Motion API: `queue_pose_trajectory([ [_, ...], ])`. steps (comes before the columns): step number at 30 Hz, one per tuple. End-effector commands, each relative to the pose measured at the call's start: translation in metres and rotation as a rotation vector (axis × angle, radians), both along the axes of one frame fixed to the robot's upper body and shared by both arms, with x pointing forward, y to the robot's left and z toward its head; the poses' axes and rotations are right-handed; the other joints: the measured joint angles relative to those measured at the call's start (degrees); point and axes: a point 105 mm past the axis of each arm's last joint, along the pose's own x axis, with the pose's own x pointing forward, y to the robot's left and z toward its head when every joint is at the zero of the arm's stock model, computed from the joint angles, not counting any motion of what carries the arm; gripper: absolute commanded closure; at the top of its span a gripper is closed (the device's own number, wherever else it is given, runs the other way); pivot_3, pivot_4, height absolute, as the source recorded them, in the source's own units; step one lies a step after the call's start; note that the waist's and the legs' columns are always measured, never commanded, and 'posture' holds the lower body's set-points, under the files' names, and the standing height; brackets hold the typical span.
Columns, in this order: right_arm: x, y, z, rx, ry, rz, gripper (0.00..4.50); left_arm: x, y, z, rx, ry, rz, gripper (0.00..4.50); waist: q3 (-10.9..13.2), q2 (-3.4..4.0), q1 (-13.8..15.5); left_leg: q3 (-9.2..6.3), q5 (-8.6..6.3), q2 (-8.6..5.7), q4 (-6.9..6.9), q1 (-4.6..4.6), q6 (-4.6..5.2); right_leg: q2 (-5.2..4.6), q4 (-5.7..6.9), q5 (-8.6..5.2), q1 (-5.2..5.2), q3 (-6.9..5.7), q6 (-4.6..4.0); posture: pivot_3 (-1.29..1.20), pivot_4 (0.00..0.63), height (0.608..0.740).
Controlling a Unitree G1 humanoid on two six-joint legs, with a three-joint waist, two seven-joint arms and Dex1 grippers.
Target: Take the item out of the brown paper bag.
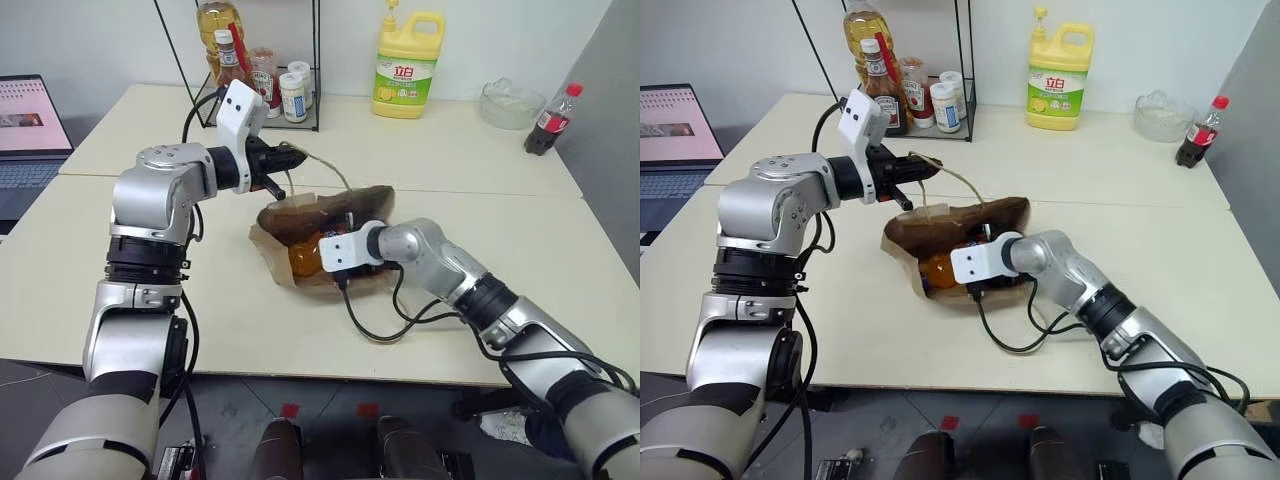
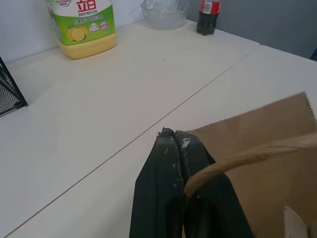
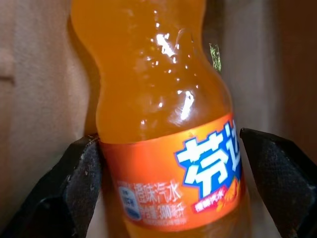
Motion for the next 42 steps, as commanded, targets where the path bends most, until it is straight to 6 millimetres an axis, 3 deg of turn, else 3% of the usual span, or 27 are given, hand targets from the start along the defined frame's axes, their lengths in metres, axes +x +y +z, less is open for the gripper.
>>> queue_pose_trajectory([
  [1, 0.007, 0.001, 0.000, -0.016, -0.035, 0.005, 0.44, -0.003, -0.001, 0.013, -0.015, -0.054, -0.012, 4.50, 0.0, 0.00, -0.1, 0.00, 0.01, 0.01, 0.00, 0.00, -0.01, 0.00, 0.01, 0.00, 0.00, -0.01, 0.00, 0.00, 0.150, 0.740],
  [4, 0.011, -0.003, 0.002, -0.011, -0.047, 0.006, 1.22, -0.003, 0.000, 0.013, -0.016, -0.054, -0.006, 4.50, 0.0, 0.00, -0.2, 0.00, 0.02, 0.01, 0.01, 0.01, -0.03, 0.00, 0.05, 0.00, 0.00, 0.00, 0.00, 0.00, 0.150, 0.740],
  [5, 0.012, -0.005, 0.003, -0.010, -0.050, 0.007, 1.28, -0.002, 0.001, 0.013, -0.016, -0.055, -0.002, 4.50, 0.0, 0.00, -0.2, -0.01, 0.02, 0.00, 0.01, 0.01, -0.03, 0.00, 0.05, 0.00, 0.00, -0.01, 0.00, 0.00, 0.150, 0.740],
  [11, 0.009, -0.010, 0.016, 0.055, -0.077, 0.034, 1.28, -0.002, 0.002, 0.012, -0.015, -0.054, 0.008, 4.50, 0.0, 0.00, -0.1, -0.02, 0.02, -0.01, 0.02, 0.00, -0.04, -0.02, 0.06, 0.00, 0.01, -0.01, 0.00, 0.00, 0.150, 0.740],
  [26, -0.034, -0.043, 0.065, 0.270, -0.193, 0.156, 1.28, 0.008, 0.001, 0.008, 0.001, -0.066, 0.032, 4.50, 0.0, 0.00, -0.3, -0.01, 0.02, -0.02, -0.01, -0.03, -0.03, -0.02, 0.02, 0.00, 0.00, 0.00, 0.00, 0.00, 0.150, 0.740],
  [34, -0.063, -0.057, 0.101, 0.570, -0.183, 0.224, 1.28, 0.012, -0.004, 0.007, 0.007, -0.074, 0.023, 4.50, 0.0, -0.01, -0.3, -0.01, 0.02, -0.03, 0.00, -0.04, -0.03, -0.02, 0.01, 0.00, 0.02, 0.00, 0.00, 0.00, 0.150, 0.740],
  [42, -0.069, -0.100, 0.151, 0.887, -0.188, 0.049, 1.28, 0.012, -0.006, 0.006, 0.011, -0.077, 0.012, 4.50, 0.0, -0.01, 0.2, -0.03, 0.02, -0.04, 0.02, -0.06, -0.03, -0.02, 0.01, 0.00, 0.03, 0.00, 0.00, 0.00, 0.150, 0.740],
])
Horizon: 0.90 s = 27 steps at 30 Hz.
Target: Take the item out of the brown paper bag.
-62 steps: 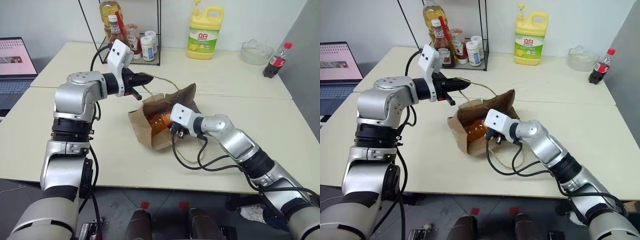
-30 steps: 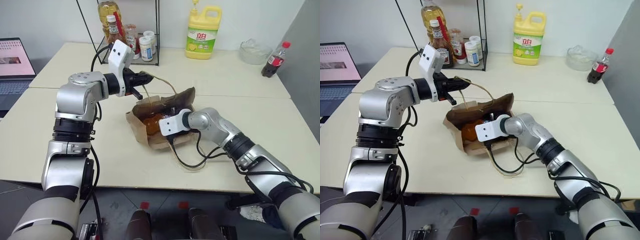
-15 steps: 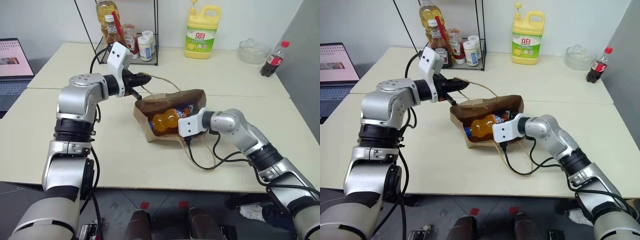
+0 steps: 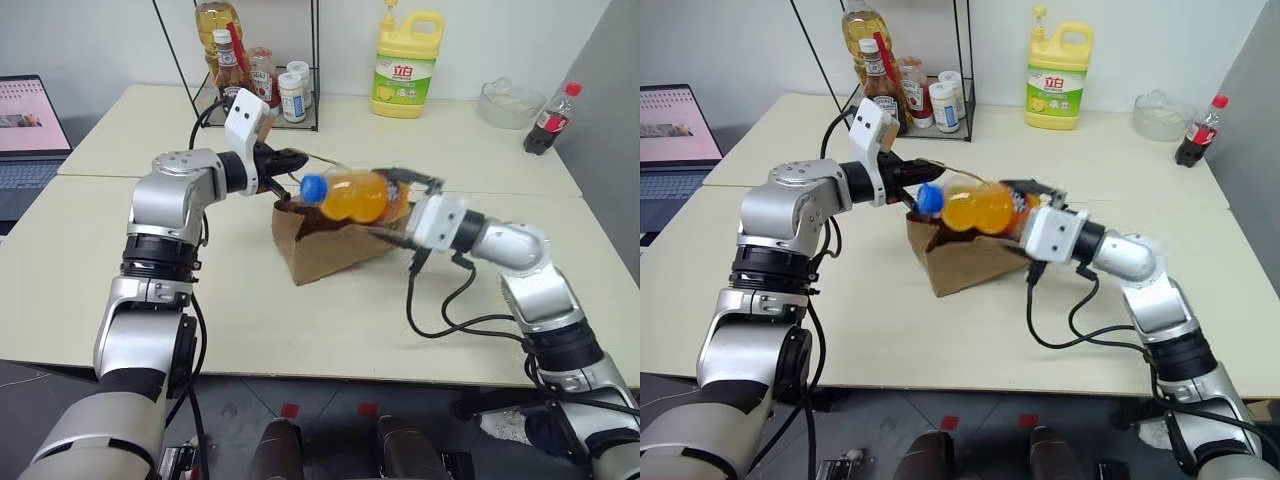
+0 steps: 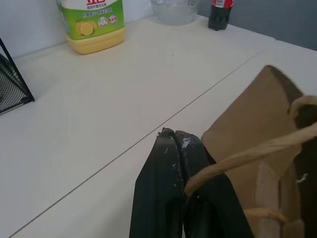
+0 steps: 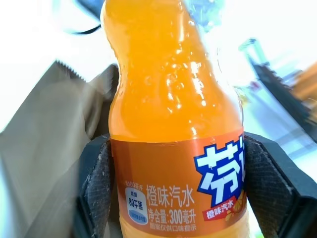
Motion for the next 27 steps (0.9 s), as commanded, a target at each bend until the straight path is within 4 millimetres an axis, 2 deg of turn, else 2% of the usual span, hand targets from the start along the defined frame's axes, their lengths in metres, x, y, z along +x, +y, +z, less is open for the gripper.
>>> queue_pose_trajectory([
  [1, -0.003, -0.027, 0.053, 0.226, -0.041, -0.111, 1.28, -0.002, -0.003, 0.017, 0.005, -0.065, -0.015, 4.50, 0.0, 0.00, 0.1, 0.00, 0.00, 0.00, 0.00, 0.00, 0.00, 0.00, 0.00, 0.00, -0.01, 0.00, 0.00, 0.00, 0.150, 0.740],
  [4, 0.010, -0.053, 0.070, 0.318, -0.003, -0.276, 1.28, -0.002, -0.003, 0.016, 0.007, -0.065, -0.016, 4.50, 0.0, 0.01, 0.2, 0.00, 0.00, 0.00, 0.00, 0.00, -0.01, 0.00, 0.01, 0.00, -0.01, 0.01, 0.00, 0.00, 0.150, 0.740],
  [7, 0.023, -0.088, 0.068, 0.271, 0.010, -0.464, 1.28, -0.003, -0.003, 0.015, 0.009, -0.063, -0.018, 4.50, 0.0, 0.01, 0.5, 0.01, 0.00, -0.01, 0.00, 0.00, 0.00, 0.00, 0.00, 0.00, -0.01, 0.01, 0.00, 0.00, 0.150, 0.740],
  [9, 0.033, -0.114, 0.049, 0.164, 0.065, -0.590, 1.28, -0.003, -0.002, 0.014, 0.010, -0.063, -0.018, 4.50, 0.0, 0.03, 0.7, 0.03, -0.02, -0.04, 0.00, -0.02, 0.04, -0.02, -0.03, 0.00, -0.03, 0.04, -0.01, 0.00, 0.150, 0.740],
  [13, 0.040, -0.156, -0.013, -0.160, 0.231, -0.721, 1.28, -0.003, -0.004, 0.014, 0.012, -0.066, -0.024, 4.50, 0.0, 0.03, 1.0, 0.00, -0.12, -0.20, 0.01, -0.07, 0.22, -0.13, -0.08, 0.00, -0.02, 0.05, 0.00, 0.00, 0.150, 0.740],
  [17, 0.035, -0.166, -0.051, -0.413, 0.302, -0.684, 1.28, -0.004, -0.007, 0.014, 0.015, -0.070, -0.035, 4.50, 0.2, 0.27, 0.5, 0.03, -0.11, -0.31, 0.03, -0.10, 0.25, -0.20, -0.14, -0.01, -0.04, 0.17, 0.00, 0.00, 0.150, 0.740],
  [19, 0.032, -0.168, -0.067, -0.467, 0.380, -0.662, 1.28, -0.004, -0.008, 0.015, 0.015, -0.071, -0.037, 4.50, 0.2, 0.32, -0.2, 0.04, -0.11, -0.35, 0.03, -0.10, 0.26, -0.21, -0.09, -0.01, -0.11, 0.22, 0.01, 0.00, 0.150, 0.740],
  [21, 0.030, -0.169, -0.077, -0.517, 0.422, -0.644, 1.28, -0.005, -0.008, 0.015, 0.016, -0.073, -0.039, 4.50, 0.2, 0.32, -0.6, 0.00, -0.10, -0.34, 0.02, -0.09, 0.26, -0.19, -0.05, -0.01, -0.10, 0.21, 0.01, 0.00, 0.150, 0.740],
  [27, 0.029, -0.171, -0.091, -0.621, 0.477, -0.609, 1.28, -0.005, -0.005, 0.015, 0.018, -0.073, -0.029, 4.50, 0.2, 0.32, -0.7, 0.00, 0.00, -0.36, 0.06, -0.09, 0.10, -0.21, -0.04, -0.01, -0.08, 0.20, 0.01, 0.00, 0.150, 0.740],
])
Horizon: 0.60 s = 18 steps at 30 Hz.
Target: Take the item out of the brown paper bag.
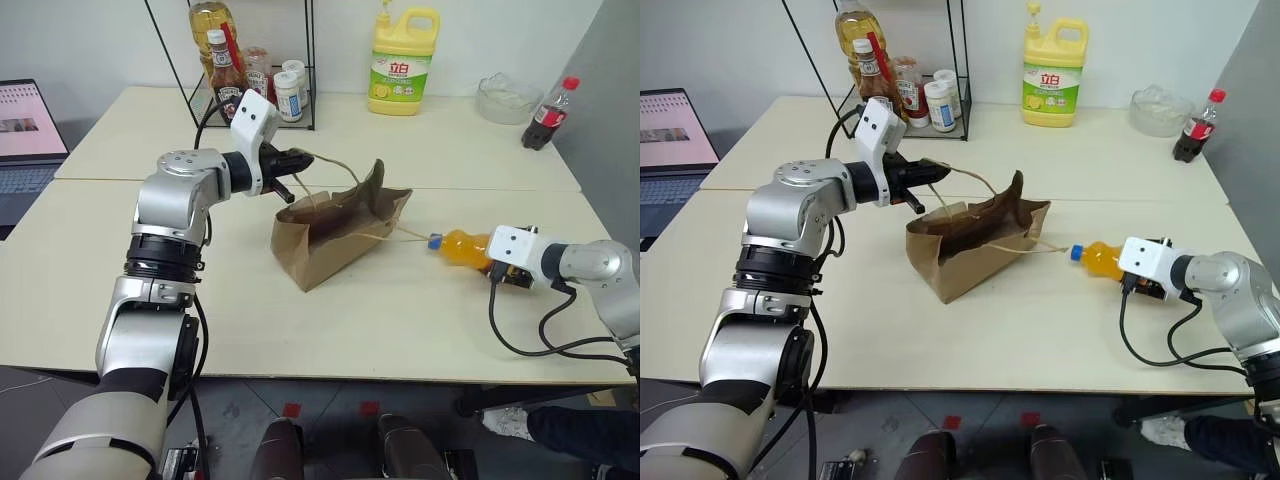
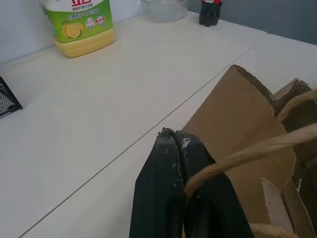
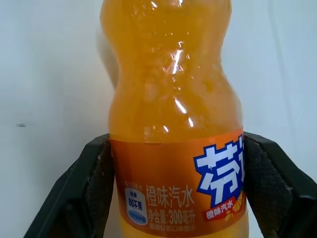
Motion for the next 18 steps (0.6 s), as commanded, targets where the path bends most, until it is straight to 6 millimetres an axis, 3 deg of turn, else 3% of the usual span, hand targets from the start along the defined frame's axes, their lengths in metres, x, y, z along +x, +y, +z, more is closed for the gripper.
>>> queue_pose_trajectory([
  [1, 0.004, -0.001, 0.015, -0.062, -0.031, 0.035, 0.93, -0.004, 0.001, 0.016, -0.003, -0.060, -0.007, 4.50, 0.0, 0.00, 0.0, -0.01, 0.00, 0.00, 0.01, 0.00, 0.00, 0.00, 0.00, 0.00, 0.01, -0.01, 0.00, 0.00, 0.150, 0.740],
  [4, 0.005, 0.001, 0.014, -0.062, -0.027, 0.043, 0.03, -0.005, 0.003, 0.016, -0.003, -0.061, 0.001, 4.50, 0.0, 0.00, 0.0, -0.01, 0.01, 0.00, 0.02, 0.00, -0.02, -0.01, 0.00, 0.00, 0.02, -0.01, 0.00, 0.00, 0.150, 0.740],
  [11, 0.003, 0.012, 0.024, -0.018, -0.043, 0.079, 0.03, -0.004, 0.014, 0.014, 0.004, -0.056, 0.043, 4.50, 0.0, 0.00, 0.1, -0.03, 0.01, 0.00, 0.04, 0.00, -0.02, -0.02, 0.01, 0.00, 0.04, -0.04, 0.00, 0.00, 0.150, 0.740],
  [17, -0.009, 0.032, 0.047, 0.157, -0.057, 0.086, 0.03, -0.003, 0.034, 0.011, -0.022, -0.036, 0.100, 4.50, 0.0, 0.00, 0.1, -0.05, 0.02, 0.00, 0.04, 0.00, -0.03, -0.02, 0.04, 0.00, 0.04, -0.05, 0.00, 0.00, 0.150, 0.740],
  [18, -0.010, 0.035, 0.051, 0.200, -0.071, 0.079, 0.00, -0.004, 0.036, 0.012, -0.039, -0.029, 0.099, 4.31, 0.0, 0.00, 0.1, -0.06, 0.02, 0.00, 0.04, 0.00, -0.03, -0.02, 0.04, 0.00, 0.05, -0.07, 0.00, 0.00, 0.150, 0.740],
])
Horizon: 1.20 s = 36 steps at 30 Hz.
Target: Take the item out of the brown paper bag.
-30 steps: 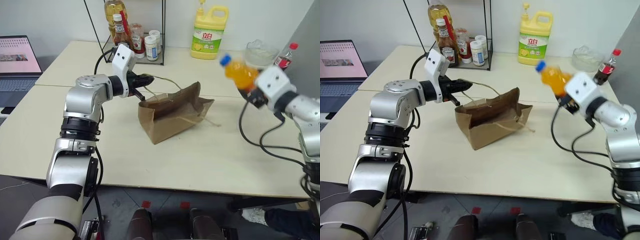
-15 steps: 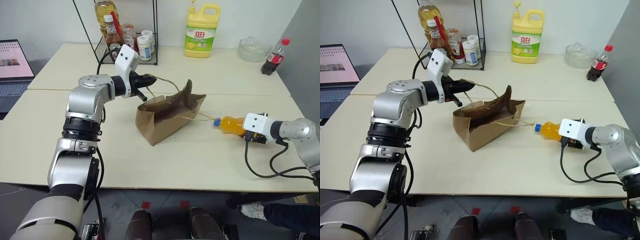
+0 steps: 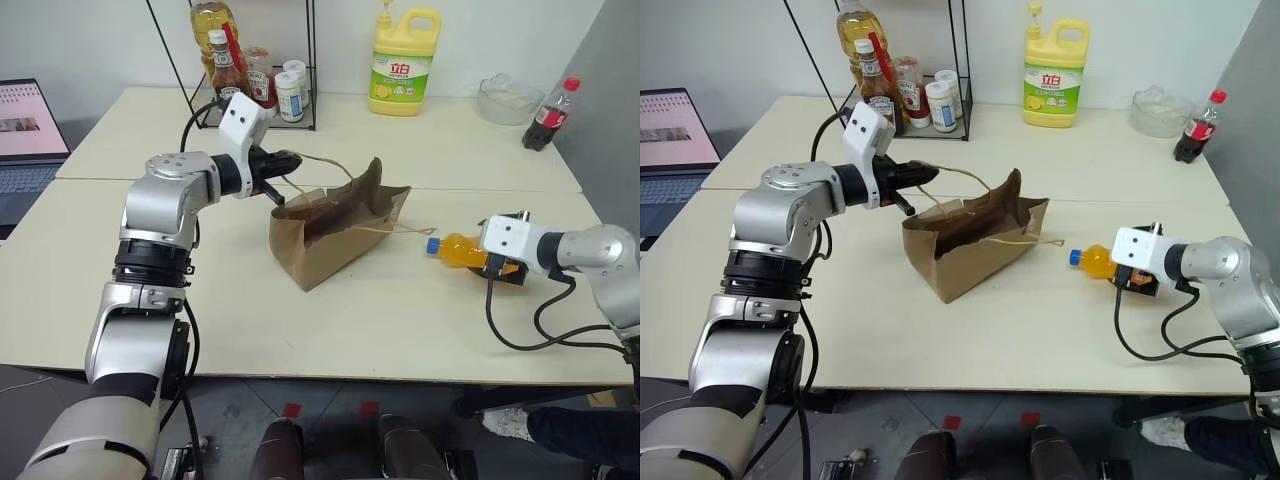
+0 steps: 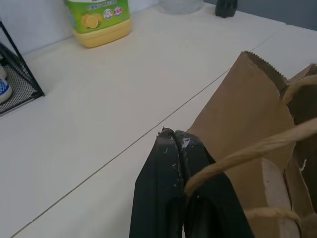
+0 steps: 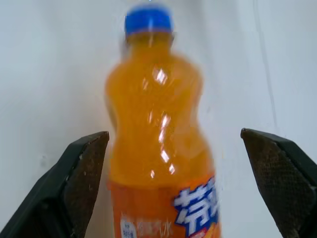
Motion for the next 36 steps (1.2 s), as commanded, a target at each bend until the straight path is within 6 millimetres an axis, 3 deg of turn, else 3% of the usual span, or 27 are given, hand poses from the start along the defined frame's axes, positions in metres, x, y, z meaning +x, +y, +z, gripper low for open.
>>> queue_pose_trajectory([
  [1, -0.006, 0.012, 0.024, 0.190, -0.039, -0.031, 0.00, -0.006, 0.014, 0.017, -0.065, -0.029, 0.011, 4.08, 0.0, 0.00, 0.0, -0.03, 0.00, 0.00, 0.00, 0.00, 0.00, 0.00, 0.00, 0.00, 0.02, -0.03, 0.00, 0.00, 0.150, 0.740],
  [10, -0.022, 0.032, 0.027, 0.607, -0.078, -0.205, 0.00, -0.029, 0.035, 0.018, -0.161, -0.002, 0.029, 1.46, 0.0, 0.00, 0.2, -0.10, 0.01, -0.02, 0.03, 0.00, 0.00, -0.02, 0.06, 0.00, 0.07, -0.08, 0.00, 0.00, 0.150, 0.740],
  [14, -0.029, 0.038, 0.022, 0.687, -0.141, -0.269, 0.00, -0.045, 0.047, 0.018, -0.264, 0.000, 0.063, 0.09, 0.0, 0.00, 0.2, -0.13, 0.01, -0.01, 0.03, 0.00, 0.00, -0.02, 0.08, 0.00, 0.06, -0.10, 0.00, 0.00, 0.150, 0.740],
  [19, -0.043, 0.046, 0.013, 0.771, -0.203, -0.327, 0.00, -0.063, 0.062, -0.001, -0.314, -0.020, 0.193, 0.01, 0.0, -0.02, 0.3, -0.13, 0.00, 0.00, 0.02, 0.00, 0.01, -0.03, 0.09, 0.00, 0.07, -0.10, 0.00, 0.00, 0.150, 0.740],
  [25, -0.066, 0.052, -0.009, 0.958, -0.230, -0.508, 0.00, -0.097, 0.084, -0.096, -0.227, 0.028, 0.546, 0.01, -0.2, -0.01, 0.2, -0.10, 0.00, 0.03, -0.09, 0.09, 0.01, -0.04, 0.05, 0.00, 0.13, -0.05, 0.00, 0.00, 0.150, 0.740],
  [30, -0.074, 0.047, -0.024, 0.983, -0.236, -0.597, 0.00, -0.120, 0.074, -0.136, -0.117, 0.046, 0.616, 0.01, -0.3, -0.25, 1.2, -0.15, -0.07, 0.02, -0.04, 0.14, 0.20, -0.04, 0.08, 0.00, 0.19, -0.10, 0.01, 0.00, 0.150, 0.740],
  [36, -0.085, 0.032, -0.060, 0.995, -0.175, -0.771, 0.00, -0.132, 0.051, -0.154, -0.109, 0.067, 0.608, 0.01, -0.3, -0.29, 1.3, -0.11, -0.10, -0.04, -0.17, 0.62, 0.24, -0.08, -0.21, -0.03, 0.76, -0.06, 0.04, 0.00, 0.150, 0.740],
])
